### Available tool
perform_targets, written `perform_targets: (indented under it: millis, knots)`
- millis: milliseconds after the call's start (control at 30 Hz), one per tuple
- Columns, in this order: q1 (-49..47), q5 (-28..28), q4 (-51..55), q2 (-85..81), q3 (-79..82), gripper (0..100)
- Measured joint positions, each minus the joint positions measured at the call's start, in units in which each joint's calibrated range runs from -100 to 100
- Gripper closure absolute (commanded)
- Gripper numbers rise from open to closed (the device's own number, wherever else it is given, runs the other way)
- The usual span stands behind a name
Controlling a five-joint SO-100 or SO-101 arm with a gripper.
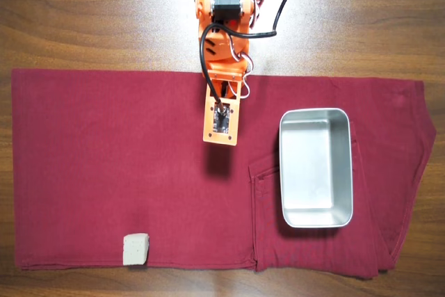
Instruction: Grab the cube
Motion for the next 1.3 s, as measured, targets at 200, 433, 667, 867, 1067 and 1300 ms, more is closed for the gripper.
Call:
perform_targets:
  millis: [200, 433, 667, 867, 1067, 1300]
  knots:
    - [0.0, 0.0, 0.0, 0.0, 0.0, 99]
    - [0.0, 0.0, 0.0, 0.0, 0.0, 99]
    - [0.0, 0.0, 0.0, 0.0, 0.0, 99]
    - [-0.2, 0.0, 0.0, 0.0, 0.0, 100]
    - [-2.09, -0.05, 0.0, -0.09, 0.0, 100]
    - [3.49, 0.54, -14.93, 18.23, -7.09, 85]
